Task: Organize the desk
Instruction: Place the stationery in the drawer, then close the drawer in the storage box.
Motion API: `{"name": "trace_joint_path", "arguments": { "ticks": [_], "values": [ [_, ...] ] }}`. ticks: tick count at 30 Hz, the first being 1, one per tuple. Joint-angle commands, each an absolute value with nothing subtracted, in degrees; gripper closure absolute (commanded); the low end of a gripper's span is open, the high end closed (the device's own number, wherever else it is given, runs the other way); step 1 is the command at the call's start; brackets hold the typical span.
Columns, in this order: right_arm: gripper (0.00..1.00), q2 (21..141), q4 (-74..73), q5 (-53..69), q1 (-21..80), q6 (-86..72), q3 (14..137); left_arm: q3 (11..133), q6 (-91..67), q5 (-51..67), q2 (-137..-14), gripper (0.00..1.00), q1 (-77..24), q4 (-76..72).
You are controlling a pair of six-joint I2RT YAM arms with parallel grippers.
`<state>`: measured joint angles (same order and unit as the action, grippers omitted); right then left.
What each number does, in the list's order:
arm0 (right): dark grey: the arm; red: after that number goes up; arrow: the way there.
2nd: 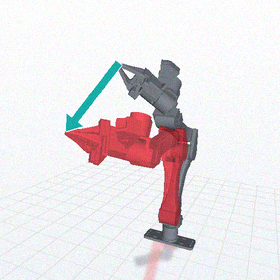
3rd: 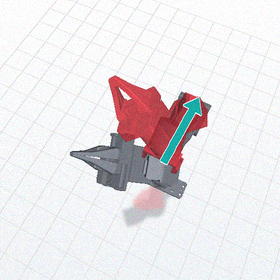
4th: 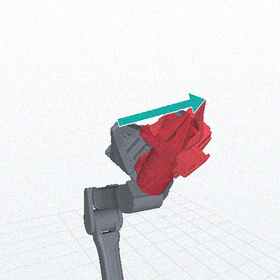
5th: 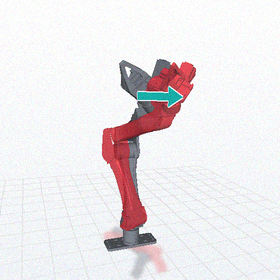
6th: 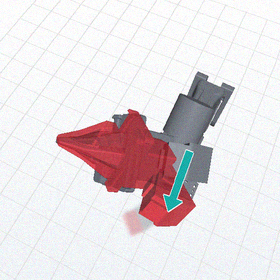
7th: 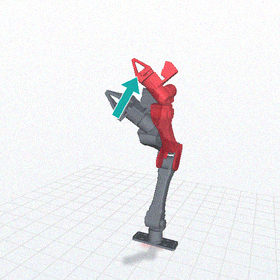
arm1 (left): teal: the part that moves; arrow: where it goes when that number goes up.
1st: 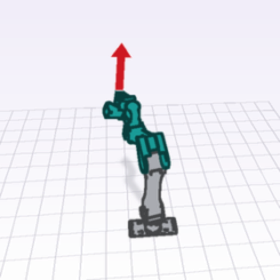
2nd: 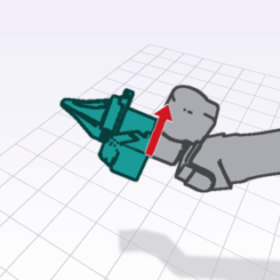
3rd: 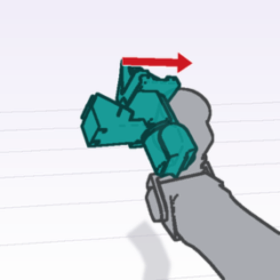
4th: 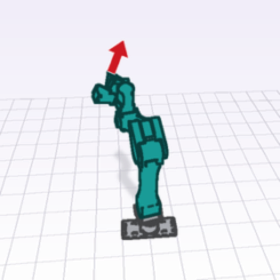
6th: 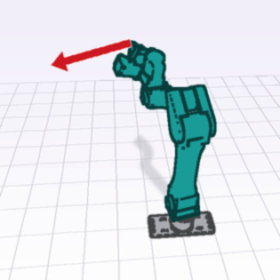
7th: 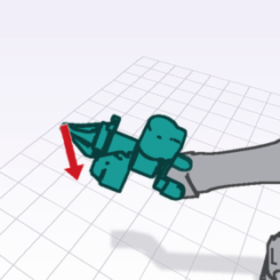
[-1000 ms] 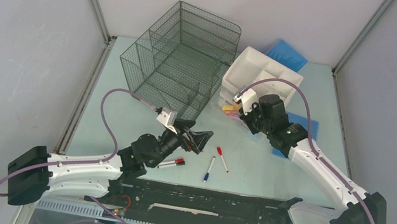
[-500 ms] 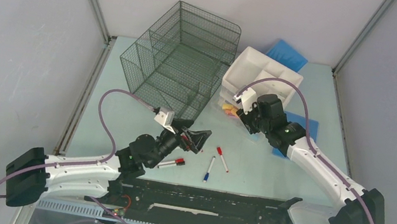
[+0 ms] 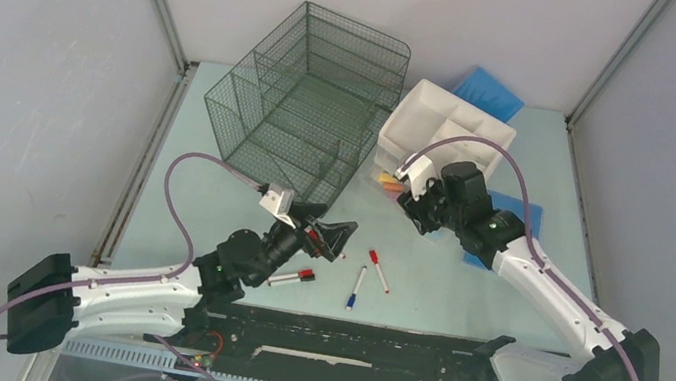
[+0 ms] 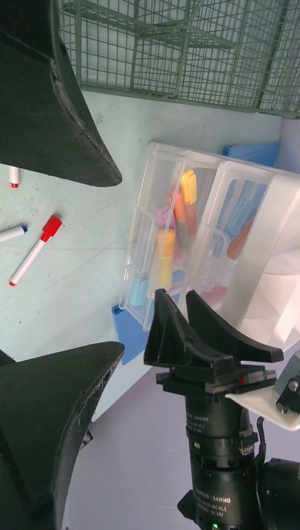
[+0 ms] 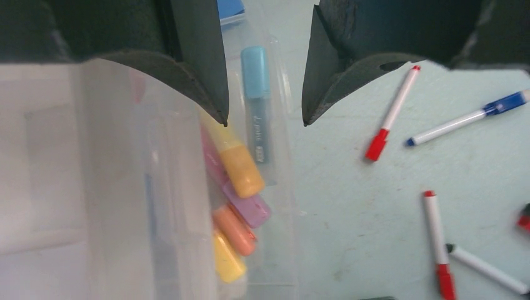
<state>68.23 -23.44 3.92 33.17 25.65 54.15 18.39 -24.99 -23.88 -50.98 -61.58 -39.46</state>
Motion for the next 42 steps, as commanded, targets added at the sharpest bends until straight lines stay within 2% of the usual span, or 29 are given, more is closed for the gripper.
{"name": "trace_joint_path", "arguments": {
  "ticks": [1, 12, 16, 19, 24, 29, 33, 39, 42],
  "values": [
    [0.46, 65.7, -25.9, 13.5, 33.9, 28.6, 56.6, 17.8, -23.3, -25.3, -49.8, 0.0, -61.3, -40.4],
    [0.48, 67.2, -28.3, 18.6, 35.7, 31.6, 56.7, 17.5, -23.2, -25.6, -49.2, 0.0, -61.2, -40.3],
    [0.52, 68.9, -28.2, 17.4, 36.7, 31.5, 56.7, 17.5, -23.2, -25.7, -49.3, 0.0, -61.2, -40.3],
    [0.63, 70.4, -27.7, 15.3, 37.6, 31.4, 56.8, 17.5, -23.2, -25.6, -49.4, 0.0, -61.2, -40.3],
    [0.88, 73.2, -26.4, 10.1, 39.2, 30.9, 56.7, 17.4, -23.2, -25.5, -49.5, 0.0, -61.2, -40.3],
    [0.97, 75.6, -25.0, 5.0, 40.0, 30.1, 56.7, 17.3, -23.2, -25.5, -49.2, 0.0, -61.2, -40.3],
    [1.0, 77.5, -23.7, 0.3, 40.3, 29.3, 56.8, 16.7, -23.3, -25.6, -48.9, 0.0, -61.2, -40.3],
    [1.0, 80.9, -16.8, -12.8, 40.2, 27.1, 55.8, 15.8, -23.8, -25.9, -47.9, 0.0, -61.2, -40.3],
    [0.89, 82.3, -10.8, -20.4, 40.0, 26.9, 54.1, 15.5, -24.0, -26.0, -47.6, 0.0, -61.2, -40.3]
  ]
}}
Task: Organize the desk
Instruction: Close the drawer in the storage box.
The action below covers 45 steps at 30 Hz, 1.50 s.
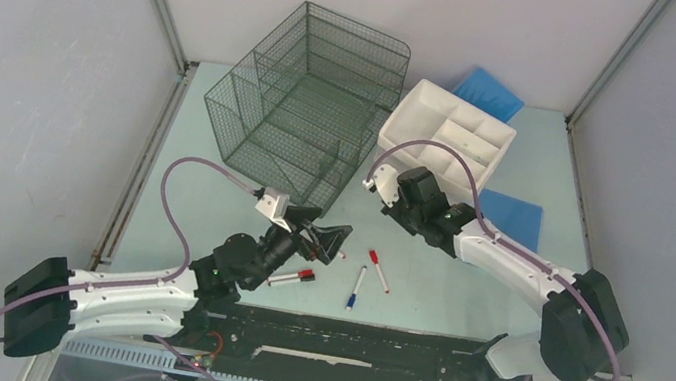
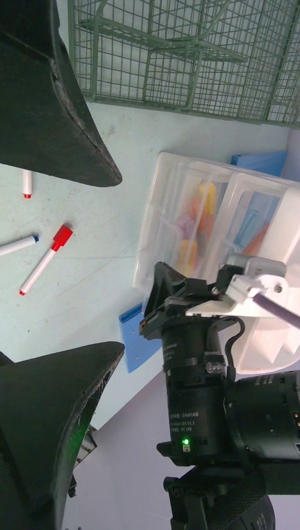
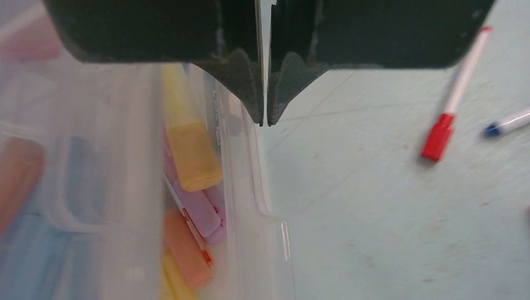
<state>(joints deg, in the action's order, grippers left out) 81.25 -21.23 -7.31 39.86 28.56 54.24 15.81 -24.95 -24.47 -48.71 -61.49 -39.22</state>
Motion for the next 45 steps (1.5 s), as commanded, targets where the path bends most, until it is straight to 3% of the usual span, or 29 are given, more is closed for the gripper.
{"name": "trace_joint_path", "arguments": {
  "ticks": [1, 7, 9, 35, 45],
  "values": [
    [0.84, 82.9, -8.9, -22.6, 39.9, 27.1, 53.6, 15.3, -24.0, -26.1, -47.5, 0.0, -61.2, -40.3],
    [0.56, 84.8, -6.9, -24.3, 38.1, 27.2, 53.4, 15.2, -24.1, -25.8, -47.6, 0.0, -61.2, -40.6],
    [0.52, 84.9, -6.9, -24.2, 37.3, 27.0, 53.4, 15.1, -24.2, -25.8, -47.6, 0.0, -61.2, -40.6],
    [0.49, 78.8, -18.6, -10.6, 37.8, 25.9, 56.4, 15.4, -26.6, -24.7, -50.6, 0.0, -61.0, -42.3],
    [0.49, 64.0, -31.4, 16.2, 29.8, 28.5, 60.5, 17.5, -32.9, -16.4, -56.6, 0.0, -58.0, -45.9]
  ]
}}
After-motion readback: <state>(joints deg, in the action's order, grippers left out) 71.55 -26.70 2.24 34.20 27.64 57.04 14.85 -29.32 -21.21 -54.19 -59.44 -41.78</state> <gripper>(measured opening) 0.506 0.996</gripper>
